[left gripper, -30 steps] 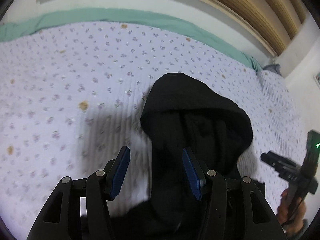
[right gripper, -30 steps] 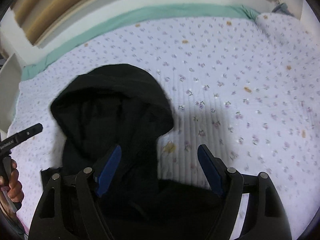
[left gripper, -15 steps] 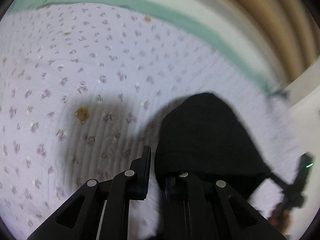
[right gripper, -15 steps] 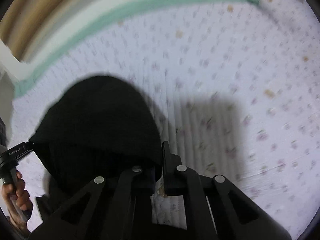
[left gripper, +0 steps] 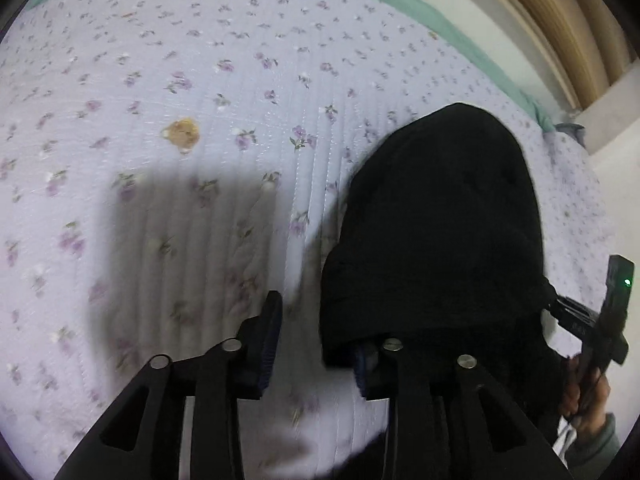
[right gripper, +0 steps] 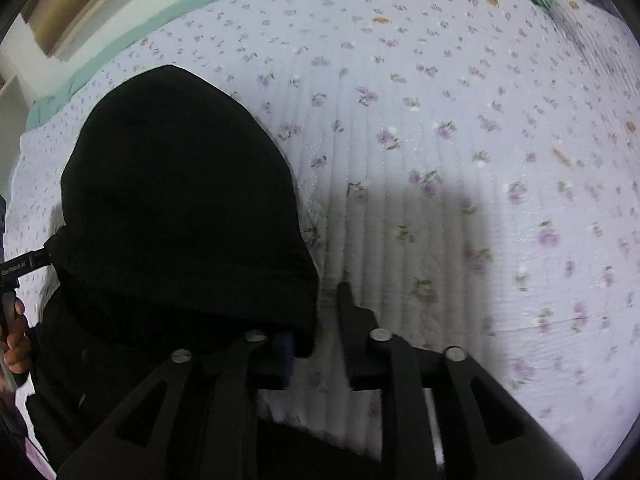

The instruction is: Fold large clothes

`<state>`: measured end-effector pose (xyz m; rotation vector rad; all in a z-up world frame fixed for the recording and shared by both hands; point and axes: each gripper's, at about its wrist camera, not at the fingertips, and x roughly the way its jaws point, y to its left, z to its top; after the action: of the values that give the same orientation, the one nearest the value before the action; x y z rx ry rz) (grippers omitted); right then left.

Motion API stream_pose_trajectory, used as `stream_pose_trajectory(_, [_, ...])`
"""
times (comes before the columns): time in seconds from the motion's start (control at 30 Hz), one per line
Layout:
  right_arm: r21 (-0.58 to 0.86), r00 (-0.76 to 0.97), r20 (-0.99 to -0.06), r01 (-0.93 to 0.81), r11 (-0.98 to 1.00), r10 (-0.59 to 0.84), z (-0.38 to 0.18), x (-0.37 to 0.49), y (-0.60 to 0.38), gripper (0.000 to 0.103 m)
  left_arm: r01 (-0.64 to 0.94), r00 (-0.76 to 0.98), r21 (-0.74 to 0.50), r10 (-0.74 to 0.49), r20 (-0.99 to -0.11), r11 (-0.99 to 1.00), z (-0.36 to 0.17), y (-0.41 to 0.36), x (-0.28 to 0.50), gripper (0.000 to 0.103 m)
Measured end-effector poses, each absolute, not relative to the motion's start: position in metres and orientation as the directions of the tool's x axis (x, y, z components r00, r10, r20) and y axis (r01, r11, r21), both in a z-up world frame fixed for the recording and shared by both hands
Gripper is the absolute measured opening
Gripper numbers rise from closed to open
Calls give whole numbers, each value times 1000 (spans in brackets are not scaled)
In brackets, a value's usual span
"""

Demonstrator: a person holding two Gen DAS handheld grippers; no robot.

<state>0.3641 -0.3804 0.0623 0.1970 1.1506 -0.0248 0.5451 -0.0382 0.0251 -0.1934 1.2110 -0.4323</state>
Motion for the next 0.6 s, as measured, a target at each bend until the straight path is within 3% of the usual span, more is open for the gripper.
stream_pose_trajectory(0.07, [111, 409, -911, 110, 988, 57, 72, 354, -384, 49, 234, 290, -381, -438, -851, 895, 36, -26, 534, 41])
stream_pose_trajectory(0.17, [124, 417, -905, 78, 989, 81, 92, 332, -390, 58, 257, 286, -422, -485, -826, 869, 58, -6, 511, 41])
stream_pose_trajectory(0.43, [224, 527, -832, 30, 974, 175, 148, 346, -366, 58, 402, 397, -449, -594, -700, 798, 133, -41, 519, 42])
stream_pose_trajectory(0.6, [227, 477, -856, -4, 974, 202, 121, 390, -335, 58, 370, 281, -433, -543, -791, 822, 78, -81, 552, 42])
